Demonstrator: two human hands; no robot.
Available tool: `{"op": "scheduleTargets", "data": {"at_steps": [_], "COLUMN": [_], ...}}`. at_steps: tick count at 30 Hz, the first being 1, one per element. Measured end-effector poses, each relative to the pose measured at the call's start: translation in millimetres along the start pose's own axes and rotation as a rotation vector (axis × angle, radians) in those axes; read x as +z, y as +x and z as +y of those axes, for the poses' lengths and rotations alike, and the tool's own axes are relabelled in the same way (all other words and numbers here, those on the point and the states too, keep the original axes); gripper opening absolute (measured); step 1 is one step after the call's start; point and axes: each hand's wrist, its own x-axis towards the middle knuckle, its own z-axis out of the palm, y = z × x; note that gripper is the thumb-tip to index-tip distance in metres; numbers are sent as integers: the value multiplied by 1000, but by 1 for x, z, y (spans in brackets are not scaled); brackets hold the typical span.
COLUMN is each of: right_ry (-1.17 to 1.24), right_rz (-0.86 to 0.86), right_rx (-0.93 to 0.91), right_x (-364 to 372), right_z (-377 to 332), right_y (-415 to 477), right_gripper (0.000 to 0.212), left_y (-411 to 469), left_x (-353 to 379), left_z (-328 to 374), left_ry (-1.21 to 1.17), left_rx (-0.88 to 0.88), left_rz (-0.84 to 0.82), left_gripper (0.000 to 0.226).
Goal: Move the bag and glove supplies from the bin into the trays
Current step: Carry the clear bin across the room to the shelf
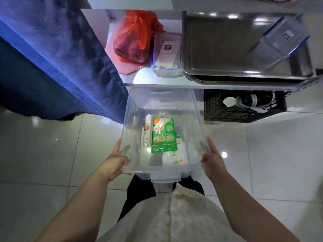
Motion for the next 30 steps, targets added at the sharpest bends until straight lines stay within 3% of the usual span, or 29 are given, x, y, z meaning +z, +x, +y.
{"op": "scheduleTargets", "data": {"at_steps": [5, 20, 30], "right_ry": [74, -110, -21], "right_rz": [19, -36, -110], "right_rx": [-7, -168, -308], "right_x": [42, 109, 128], "right_z": [18, 51, 53], "right_y": [10, 133, 214], "right_gripper": [91, 99, 97], "left_y": [32, 165, 240], "left_x": [-35, -79, -77], "left_z": [28, 12, 27], "left_ry": [-62, -241, -274], "left_rx": [1, 258, 429], "left_rz": [-29, 75, 61], "left_gripper": [98, 96, 84]}}
